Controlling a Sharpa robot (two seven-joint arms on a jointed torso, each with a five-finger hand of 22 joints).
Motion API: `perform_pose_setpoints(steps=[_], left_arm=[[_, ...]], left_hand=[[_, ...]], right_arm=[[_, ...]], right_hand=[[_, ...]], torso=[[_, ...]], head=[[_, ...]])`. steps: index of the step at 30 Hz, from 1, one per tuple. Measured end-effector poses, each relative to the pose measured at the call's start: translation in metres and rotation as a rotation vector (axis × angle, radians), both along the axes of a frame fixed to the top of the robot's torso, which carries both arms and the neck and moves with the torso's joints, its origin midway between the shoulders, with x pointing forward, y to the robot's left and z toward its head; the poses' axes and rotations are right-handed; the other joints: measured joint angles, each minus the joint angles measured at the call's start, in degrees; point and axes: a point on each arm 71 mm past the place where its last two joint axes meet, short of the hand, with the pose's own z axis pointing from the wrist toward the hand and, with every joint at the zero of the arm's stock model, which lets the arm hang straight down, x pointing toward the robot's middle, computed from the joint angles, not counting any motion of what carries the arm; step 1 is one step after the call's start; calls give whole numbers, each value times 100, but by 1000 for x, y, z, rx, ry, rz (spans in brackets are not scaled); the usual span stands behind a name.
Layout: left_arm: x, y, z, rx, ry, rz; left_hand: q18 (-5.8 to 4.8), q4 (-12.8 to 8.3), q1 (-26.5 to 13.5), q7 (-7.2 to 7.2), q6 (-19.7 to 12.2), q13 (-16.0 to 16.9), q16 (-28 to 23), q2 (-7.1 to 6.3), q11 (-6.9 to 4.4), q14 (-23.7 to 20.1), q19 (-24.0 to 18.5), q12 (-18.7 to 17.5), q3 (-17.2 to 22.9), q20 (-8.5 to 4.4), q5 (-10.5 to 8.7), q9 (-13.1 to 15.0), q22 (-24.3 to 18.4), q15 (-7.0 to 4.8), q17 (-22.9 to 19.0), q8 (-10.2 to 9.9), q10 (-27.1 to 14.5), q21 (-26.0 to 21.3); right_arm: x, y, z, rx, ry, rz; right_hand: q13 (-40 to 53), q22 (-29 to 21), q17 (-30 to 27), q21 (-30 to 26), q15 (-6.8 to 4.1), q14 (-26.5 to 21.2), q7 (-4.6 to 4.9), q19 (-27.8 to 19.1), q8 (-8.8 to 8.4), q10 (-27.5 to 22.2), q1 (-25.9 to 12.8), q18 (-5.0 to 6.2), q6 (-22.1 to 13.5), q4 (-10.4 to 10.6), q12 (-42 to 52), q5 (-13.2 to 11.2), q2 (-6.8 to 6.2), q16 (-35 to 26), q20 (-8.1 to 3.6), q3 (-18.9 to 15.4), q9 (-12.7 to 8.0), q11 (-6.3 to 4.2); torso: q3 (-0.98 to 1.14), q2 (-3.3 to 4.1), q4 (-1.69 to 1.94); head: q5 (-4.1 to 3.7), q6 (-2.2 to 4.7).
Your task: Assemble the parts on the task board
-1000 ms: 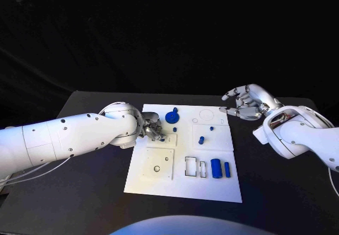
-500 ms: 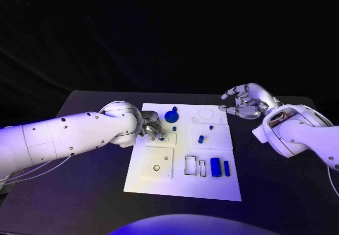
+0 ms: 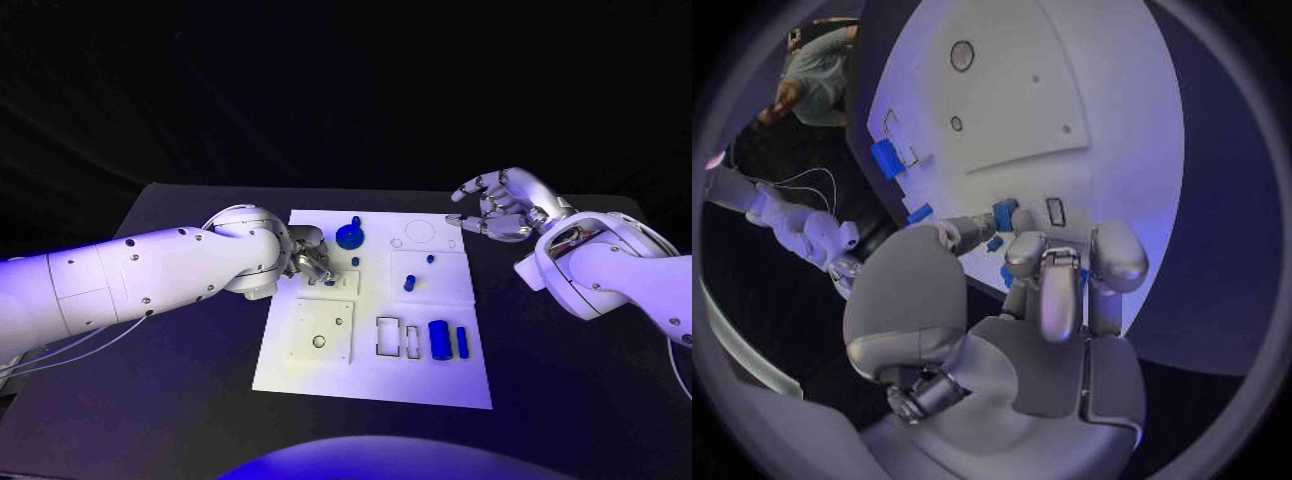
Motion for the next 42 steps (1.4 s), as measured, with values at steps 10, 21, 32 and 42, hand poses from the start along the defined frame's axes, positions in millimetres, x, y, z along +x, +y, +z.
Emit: perform_pose_setpoints(steps=[10,21,32,42], left_arm=[[0,0,-1,1,6,-1],[0,0,-1,3,11,-1],[1,1,-2,4,13,1],[1,2,-2,4,13,3]], left_hand=[[0,122,-36,-4,43,5,0,9,0,0,0,0,-263,0,5,-2,3,0,0,-29,0,0],[1,269,-81,-5,44,2,0,54,0,0,-1,0,-456,0,5,-3,12,1,0,-62,-1,0],[1,411,-370,19,83,33,0,175,1,0,-1,0,-1123,0,5,31,15,1,0,-123,-1,-1],[1,414,-451,19,83,50,0,211,20,0,-1,0,-1375,0,5,43,25,1,0,-124,19,-1]], right_arm=[[0,0,0,0,0,0],[0,0,-1,2,1,0],[0,0,-1,3,2,0],[0,-1,-1,3,2,-1]], right_hand=[[-10,-1,-1,0,0,0,0,0,0,0,-23,0,0,0,0,0,-23,0,0,0,0,0],[-10,-1,-1,0,0,0,-17,0,23,0,-51,0,17,0,0,0,-26,0,0,0,-16,0],[-17,-2,-2,0,0,0,-18,0,23,0,-82,0,18,24,0,0,5,1,0,24,-22,0],[-17,-3,-2,1,0,0,-18,0,23,0,-98,0,18,24,0,0,21,1,0,24,-22,0]], torso=[[2,-4,0],[1,-4,0],[-3,-1,0],[-2,-2,1]], head=[[-3,-5],[-3,-6],[-7,5],[-13,4]])
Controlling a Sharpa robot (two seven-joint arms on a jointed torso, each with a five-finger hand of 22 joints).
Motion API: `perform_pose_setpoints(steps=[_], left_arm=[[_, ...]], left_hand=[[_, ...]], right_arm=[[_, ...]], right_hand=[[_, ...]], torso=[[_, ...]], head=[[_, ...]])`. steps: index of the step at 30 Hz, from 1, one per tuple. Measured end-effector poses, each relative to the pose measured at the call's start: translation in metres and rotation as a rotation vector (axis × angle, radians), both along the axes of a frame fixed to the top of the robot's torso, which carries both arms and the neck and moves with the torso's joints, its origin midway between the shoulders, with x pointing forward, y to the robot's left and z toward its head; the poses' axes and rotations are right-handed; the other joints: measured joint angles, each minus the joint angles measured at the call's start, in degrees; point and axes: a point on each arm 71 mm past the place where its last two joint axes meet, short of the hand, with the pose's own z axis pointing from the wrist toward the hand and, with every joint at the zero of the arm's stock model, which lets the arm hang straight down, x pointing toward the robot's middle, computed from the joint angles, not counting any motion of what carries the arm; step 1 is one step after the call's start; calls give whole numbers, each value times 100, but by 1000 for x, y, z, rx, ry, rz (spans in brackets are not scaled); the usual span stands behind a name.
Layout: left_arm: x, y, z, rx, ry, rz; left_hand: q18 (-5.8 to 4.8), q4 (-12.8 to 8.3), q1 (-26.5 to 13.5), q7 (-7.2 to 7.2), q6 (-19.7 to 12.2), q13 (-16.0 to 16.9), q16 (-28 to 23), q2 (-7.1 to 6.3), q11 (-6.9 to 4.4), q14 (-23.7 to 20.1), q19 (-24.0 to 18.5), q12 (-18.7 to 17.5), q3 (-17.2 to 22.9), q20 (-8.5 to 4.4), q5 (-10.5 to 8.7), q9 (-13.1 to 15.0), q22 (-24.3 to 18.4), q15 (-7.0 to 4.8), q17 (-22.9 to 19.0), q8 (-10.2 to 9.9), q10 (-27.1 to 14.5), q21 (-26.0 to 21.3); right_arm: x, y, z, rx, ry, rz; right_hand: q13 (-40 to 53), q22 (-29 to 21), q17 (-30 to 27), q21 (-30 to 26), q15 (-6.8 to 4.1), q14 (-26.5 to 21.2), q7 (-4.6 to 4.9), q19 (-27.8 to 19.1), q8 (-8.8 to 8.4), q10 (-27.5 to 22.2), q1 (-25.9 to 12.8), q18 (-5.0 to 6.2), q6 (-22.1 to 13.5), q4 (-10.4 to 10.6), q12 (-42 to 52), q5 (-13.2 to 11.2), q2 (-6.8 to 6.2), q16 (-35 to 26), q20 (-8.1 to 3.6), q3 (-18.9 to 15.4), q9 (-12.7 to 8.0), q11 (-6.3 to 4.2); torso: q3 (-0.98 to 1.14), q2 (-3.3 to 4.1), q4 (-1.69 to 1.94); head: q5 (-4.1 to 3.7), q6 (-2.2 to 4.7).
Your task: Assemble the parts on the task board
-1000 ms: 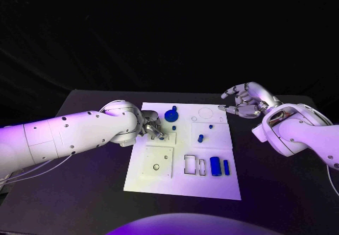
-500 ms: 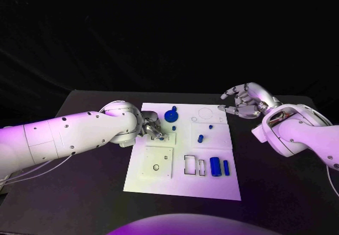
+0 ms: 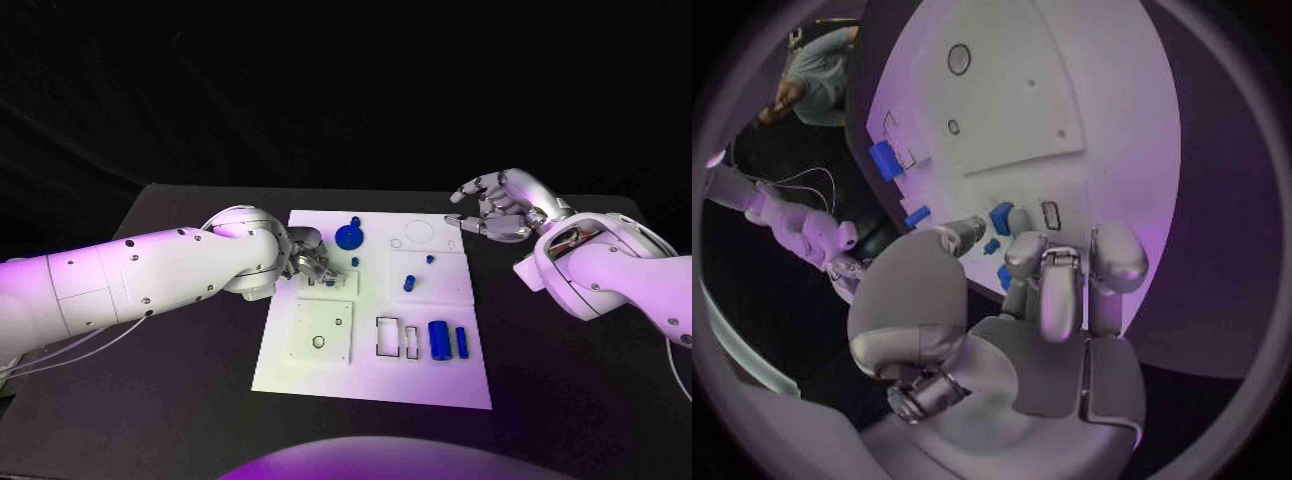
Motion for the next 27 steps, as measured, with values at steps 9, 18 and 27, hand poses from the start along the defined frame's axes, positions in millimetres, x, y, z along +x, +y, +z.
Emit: perform_pose_setpoints(steps=[9,18,27], left_arm=[[-2,1,2,-4,-2,-1],[1,1,22,-43,-28,7],[23,19,48,-52,-68,66]], left_hand=[[0,5,-30,0,0,0,0,31,0,0,0,0,-101,0,0,6,-1,0,0,0,0,0],[1,0,95,138,-224,-239,0,78,104,-4,-44,-95,-416,43,0,-73,-127,4,0,-307,-170,-52],[1,-8,224,257,-384,-430,-31,145,206,-4,-154,-178,-670,153,0,-268,-311,108,0,-606,-394,-137]], right_arm=[[0,0,0,0,1,-1],[1,-2,-1,-2,1,-6],[2,-2,-2,-4,3,-8]], right_hand=[[-6,0,0,-19,0,0,0,0,0,0,1,0,0,0,0,0,-1,0,0,0,-6,0],[-6,-1,-1,-23,0,0,0,0,0,0,0,0,0,0,0,0,1,-12,0,0,-6,0],[-6,-1,-1,-23,0,0,0,0,0,0,-22,0,0,0,0,0,22,-22,0,0,-6,0]], torso=[[1,-3,1],[1,-12,7],[9,-6,-5]], head=[[-1,8],[-5,37],[13,65]])
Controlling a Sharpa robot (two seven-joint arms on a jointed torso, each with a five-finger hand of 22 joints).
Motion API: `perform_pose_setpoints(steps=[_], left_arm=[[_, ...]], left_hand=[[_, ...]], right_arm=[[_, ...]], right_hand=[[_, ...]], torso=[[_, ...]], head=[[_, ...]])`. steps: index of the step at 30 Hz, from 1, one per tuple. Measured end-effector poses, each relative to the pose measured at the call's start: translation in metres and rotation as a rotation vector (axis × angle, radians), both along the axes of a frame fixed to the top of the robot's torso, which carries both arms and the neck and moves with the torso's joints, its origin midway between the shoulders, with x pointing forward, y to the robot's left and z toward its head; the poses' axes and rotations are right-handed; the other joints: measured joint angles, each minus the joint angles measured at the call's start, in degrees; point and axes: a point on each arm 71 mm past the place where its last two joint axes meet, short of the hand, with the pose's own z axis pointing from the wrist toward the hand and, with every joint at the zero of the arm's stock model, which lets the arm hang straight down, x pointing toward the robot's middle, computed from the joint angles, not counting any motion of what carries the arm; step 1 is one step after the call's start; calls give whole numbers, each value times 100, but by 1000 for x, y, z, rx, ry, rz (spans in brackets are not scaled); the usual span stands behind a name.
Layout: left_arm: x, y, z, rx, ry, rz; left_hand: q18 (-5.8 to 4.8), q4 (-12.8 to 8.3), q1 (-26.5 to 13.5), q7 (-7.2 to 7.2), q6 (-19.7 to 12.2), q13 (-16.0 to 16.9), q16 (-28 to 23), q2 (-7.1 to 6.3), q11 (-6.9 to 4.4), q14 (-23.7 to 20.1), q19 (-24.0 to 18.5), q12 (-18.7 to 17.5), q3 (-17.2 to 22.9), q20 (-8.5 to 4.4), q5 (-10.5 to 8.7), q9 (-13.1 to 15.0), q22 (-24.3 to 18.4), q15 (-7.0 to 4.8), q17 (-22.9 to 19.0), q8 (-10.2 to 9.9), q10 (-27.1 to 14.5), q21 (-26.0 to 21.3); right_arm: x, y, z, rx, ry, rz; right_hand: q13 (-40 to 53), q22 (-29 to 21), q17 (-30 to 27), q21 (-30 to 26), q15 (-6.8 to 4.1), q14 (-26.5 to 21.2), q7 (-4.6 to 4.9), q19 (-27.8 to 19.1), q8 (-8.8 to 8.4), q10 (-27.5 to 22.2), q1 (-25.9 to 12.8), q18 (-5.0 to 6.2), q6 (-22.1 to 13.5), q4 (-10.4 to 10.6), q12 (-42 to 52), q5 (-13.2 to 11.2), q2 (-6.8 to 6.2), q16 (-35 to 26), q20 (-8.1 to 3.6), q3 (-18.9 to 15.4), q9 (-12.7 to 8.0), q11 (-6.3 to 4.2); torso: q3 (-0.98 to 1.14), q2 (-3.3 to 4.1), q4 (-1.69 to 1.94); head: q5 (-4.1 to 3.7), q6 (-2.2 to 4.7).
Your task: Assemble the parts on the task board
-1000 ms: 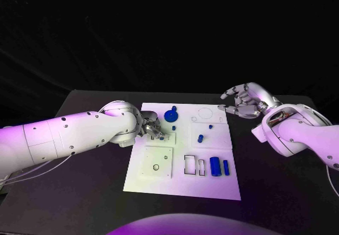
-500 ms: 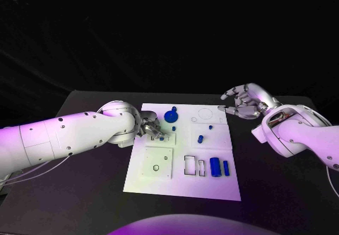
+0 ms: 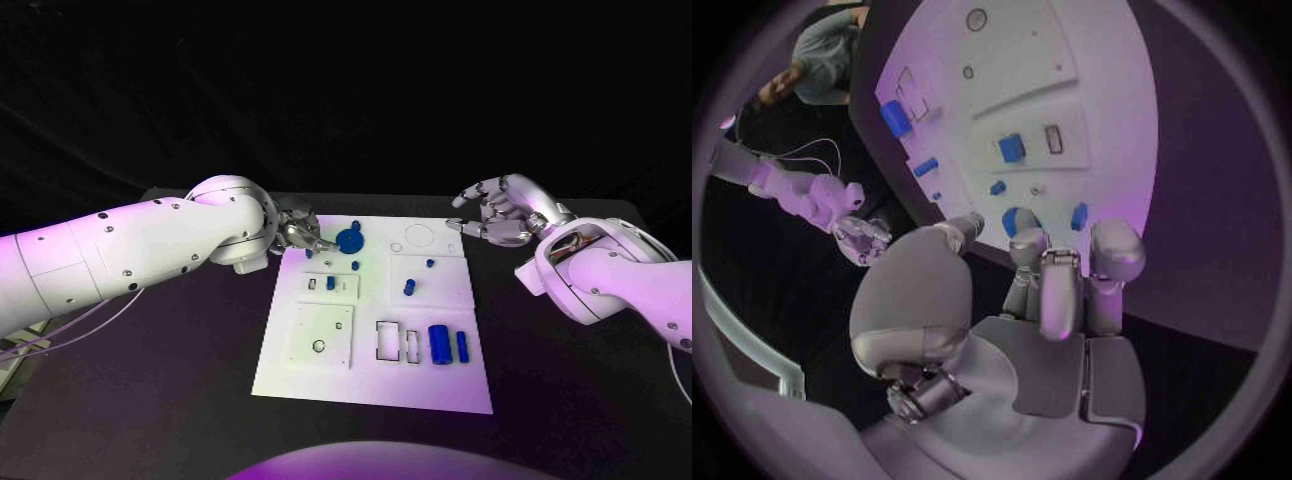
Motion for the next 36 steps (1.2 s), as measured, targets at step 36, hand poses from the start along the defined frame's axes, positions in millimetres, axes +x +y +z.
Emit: perform_pose_setpoints(steps=[36], left_arm=[[44,27,-18,93,67,95]], left_hand=[[0,-2,126,40,-40,-67,-20,85,59,-17,-31,-28,-45,32,0,-139,-56,57,0,-135,-59,-40]], right_arm=[[0,2,-1,0,2,2]], right_hand=[[1,3,0,1,0,0,0,0,0,0,-23,0,0,-16,0,0,23,0,0,16,-15,0]], torso=[[-14,30,-3]], head=[[21,-13]])
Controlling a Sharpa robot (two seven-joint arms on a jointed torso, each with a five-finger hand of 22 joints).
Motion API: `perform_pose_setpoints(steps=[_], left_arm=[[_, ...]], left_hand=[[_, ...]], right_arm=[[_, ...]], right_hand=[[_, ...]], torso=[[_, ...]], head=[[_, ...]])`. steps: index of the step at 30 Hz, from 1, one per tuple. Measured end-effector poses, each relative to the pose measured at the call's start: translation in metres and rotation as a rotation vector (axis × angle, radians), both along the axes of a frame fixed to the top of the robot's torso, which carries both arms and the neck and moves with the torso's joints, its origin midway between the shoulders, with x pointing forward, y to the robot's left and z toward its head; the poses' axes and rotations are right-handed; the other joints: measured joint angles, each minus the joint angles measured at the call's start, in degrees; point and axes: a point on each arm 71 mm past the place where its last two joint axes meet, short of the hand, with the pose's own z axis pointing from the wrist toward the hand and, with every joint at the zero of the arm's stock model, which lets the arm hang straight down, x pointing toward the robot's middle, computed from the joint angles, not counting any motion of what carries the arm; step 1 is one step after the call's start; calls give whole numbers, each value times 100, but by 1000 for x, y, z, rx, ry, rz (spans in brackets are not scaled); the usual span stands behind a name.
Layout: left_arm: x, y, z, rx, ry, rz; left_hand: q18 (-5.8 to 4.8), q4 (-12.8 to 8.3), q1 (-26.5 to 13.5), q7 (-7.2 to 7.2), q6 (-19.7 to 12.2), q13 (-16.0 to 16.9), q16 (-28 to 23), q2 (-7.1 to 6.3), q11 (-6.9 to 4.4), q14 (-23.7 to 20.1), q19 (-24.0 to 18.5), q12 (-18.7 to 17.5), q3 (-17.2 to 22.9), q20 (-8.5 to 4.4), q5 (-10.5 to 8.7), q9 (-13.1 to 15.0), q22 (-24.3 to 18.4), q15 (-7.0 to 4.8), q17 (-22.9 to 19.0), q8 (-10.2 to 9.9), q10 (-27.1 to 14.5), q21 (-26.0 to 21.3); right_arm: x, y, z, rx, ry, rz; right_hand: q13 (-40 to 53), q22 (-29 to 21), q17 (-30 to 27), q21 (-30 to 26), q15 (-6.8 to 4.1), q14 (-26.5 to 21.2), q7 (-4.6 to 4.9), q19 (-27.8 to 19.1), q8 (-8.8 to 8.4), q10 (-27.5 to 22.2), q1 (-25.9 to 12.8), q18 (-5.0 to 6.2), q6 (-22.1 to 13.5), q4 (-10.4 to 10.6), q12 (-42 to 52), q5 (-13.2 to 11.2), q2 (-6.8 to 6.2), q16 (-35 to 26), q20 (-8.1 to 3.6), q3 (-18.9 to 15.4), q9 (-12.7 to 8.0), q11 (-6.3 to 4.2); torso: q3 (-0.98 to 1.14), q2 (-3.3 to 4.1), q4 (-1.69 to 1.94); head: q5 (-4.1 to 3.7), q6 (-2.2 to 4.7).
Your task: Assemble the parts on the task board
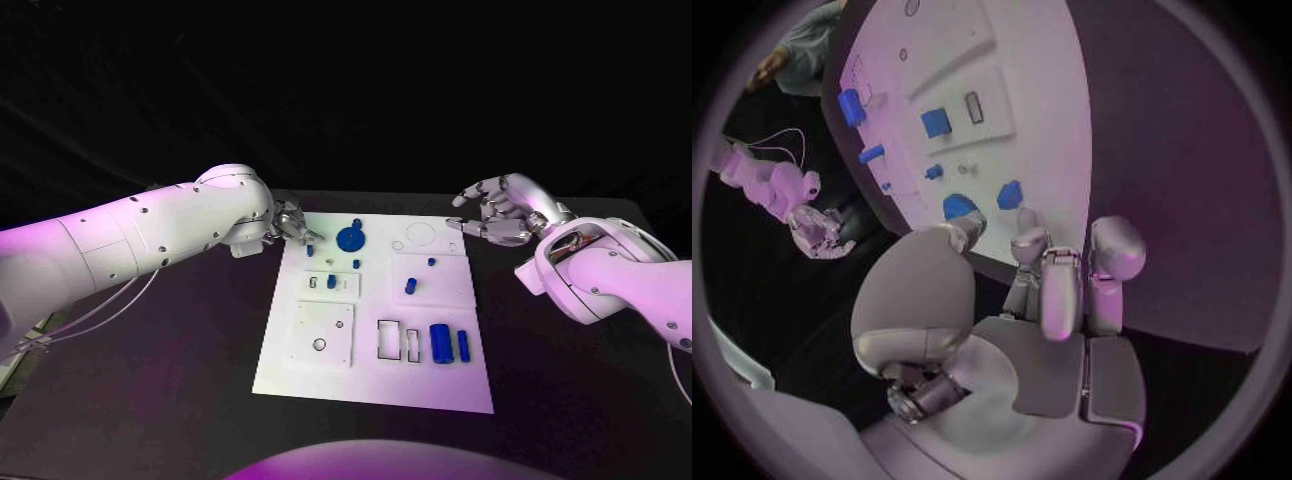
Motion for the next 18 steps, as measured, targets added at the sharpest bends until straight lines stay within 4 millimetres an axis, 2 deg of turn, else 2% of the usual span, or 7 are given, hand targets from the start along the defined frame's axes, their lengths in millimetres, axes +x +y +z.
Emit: perform_pose_setpoints(steps=[8,13,18], left_arm=[[-1,-3,-3,13,17,-16],[-1,-3,-4,17,25,-20],[-1,-3,-5,20,29,-23]], left_hand=[[0,0,66,0,0,-3,0,5,1,21,0,0,0,0,0,-25,10,21,0,-29,-41,0],[0,1,171,15,15,-5,0,65,1,21,-12,0,4,12,0,-71,10,21,0,-58,-41,0],[1,-10,350,23,24,4,0,147,1,21,-12,0,167,12,0,-120,21,20,0,-63,-41,0]], right_arm=[[0,0,0,0,1,0],[0,0,0,0,1,0],[0,1,0,1,2,-1]], right_hand=[[0,0,0,0,0,0,0,0,0,0,0,0,0,16,0,0,0,0,0,16,0,0],[0,-1,0,0,0,0,0,0,0,0,0,0,0,16,0,0,0,0,0,16,0,0],[0,-1,0,0,0,0,0,0,0,0,-22,0,0,16,0,0,22,0,0,16,-5,0]], torso=[[-1,1,-7],[-2,1,-3],[-1,-3,1]], head=[[9,-4],[4,-18],[-7,-26]])
